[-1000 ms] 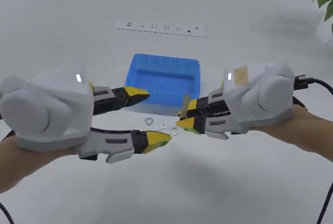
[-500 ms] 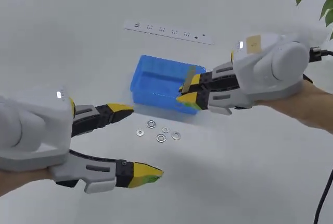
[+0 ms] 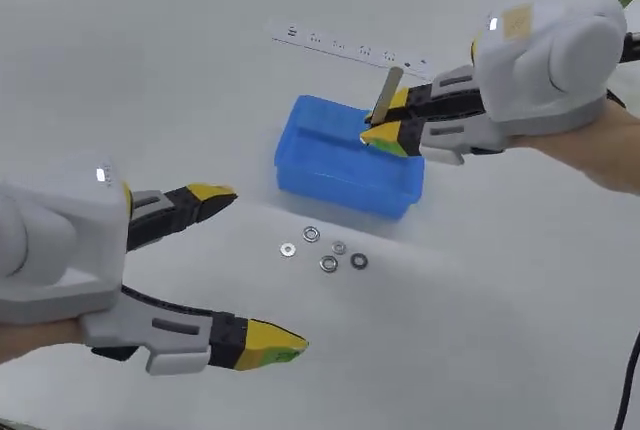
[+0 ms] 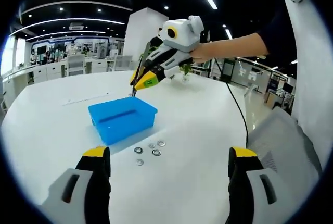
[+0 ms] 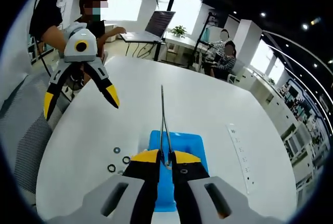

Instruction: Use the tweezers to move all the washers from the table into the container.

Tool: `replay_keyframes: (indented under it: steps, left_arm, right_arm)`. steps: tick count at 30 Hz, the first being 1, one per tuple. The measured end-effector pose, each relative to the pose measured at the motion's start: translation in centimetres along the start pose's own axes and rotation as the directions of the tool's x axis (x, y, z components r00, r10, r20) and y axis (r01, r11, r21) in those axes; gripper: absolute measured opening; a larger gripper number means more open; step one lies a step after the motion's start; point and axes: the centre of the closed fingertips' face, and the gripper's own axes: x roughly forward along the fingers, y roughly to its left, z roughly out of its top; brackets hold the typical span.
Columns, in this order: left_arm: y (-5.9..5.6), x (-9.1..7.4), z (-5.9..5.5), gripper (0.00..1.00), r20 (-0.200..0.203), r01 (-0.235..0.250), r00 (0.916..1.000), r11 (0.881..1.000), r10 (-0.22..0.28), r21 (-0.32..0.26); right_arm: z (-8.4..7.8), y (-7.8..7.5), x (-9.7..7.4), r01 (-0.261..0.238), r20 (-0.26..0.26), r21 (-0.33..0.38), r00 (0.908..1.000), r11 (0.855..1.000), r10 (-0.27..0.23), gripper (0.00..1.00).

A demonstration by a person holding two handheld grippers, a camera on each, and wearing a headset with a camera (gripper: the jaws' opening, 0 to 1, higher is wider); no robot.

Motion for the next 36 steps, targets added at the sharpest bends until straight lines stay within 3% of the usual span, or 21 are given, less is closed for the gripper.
replay_keyframes:
  steps: [5, 9, 13, 17, 20, 26, 36]
  left_arm:
    - [0.3, 0.2, -0.6, 0.99, -0.023, -0.022, 0.9995, 1.000, 0.022, 0.010]
    - [0.6, -0.6, 0.0, 0.99, 0.005, -0.051, 0.9987, 0.999, 0.051, 0.007]
    - [1.8, -2.1, 0.4, 0.99, 0.032, -0.110, 0.9934, 0.994, 0.110, -0.029]
    - [2.4, -2.9, -0.5, 0.99, 0.023, -0.131, 0.9910, 0.991, 0.132, -0.034]
    - [2.6, -3.2, -0.9, 0.99, 0.013, -0.149, 0.9886, 0.988, 0.150, -0.041]
    - [2.7, -3.3, -0.4, 0.99, 0.034, -0.170, 0.9844, 0.983, 0.173, -0.066]
    - [2.5, -2.7, 0.0, 0.99, 0.025, -0.155, 0.9873, 0.986, 0.157, -0.053]
  right_arm:
    - [-1.7, -1.3, 1.6, 0.012, 0.002, 0.053, 0.9999, 0.999, -0.012, 0.09]
    - [-3.5, -1.8, 3.0, 0.013, -0.007, 0.093, 0.9999, 0.996, -0.013, 0.09]
    - [-5.1, -1.6, 4.4, 0.008, -0.025, 0.122, 0.9997, 0.992, -0.005, 0.09]
    - [-6.1, -0.8, 5.3, -0.005, -0.036, 0.137, 0.9993, 0.991, 0.010, 0.09]
    - [-6.3, -0.4, 5.6, -0.011, -0.030, 0.149, 0.9994, 0.989, 0.015, 0.09]
    - [-6.0, -0.2, 5.9, -0.017, -0.022, 0.139, 0.9995, 0.990, 0.021, 0.10]
    - [-5.6, 0.1, 5.7, -0.019, -0.021, 0.120, 0.9996, 0.993, 0.021, 0.09]
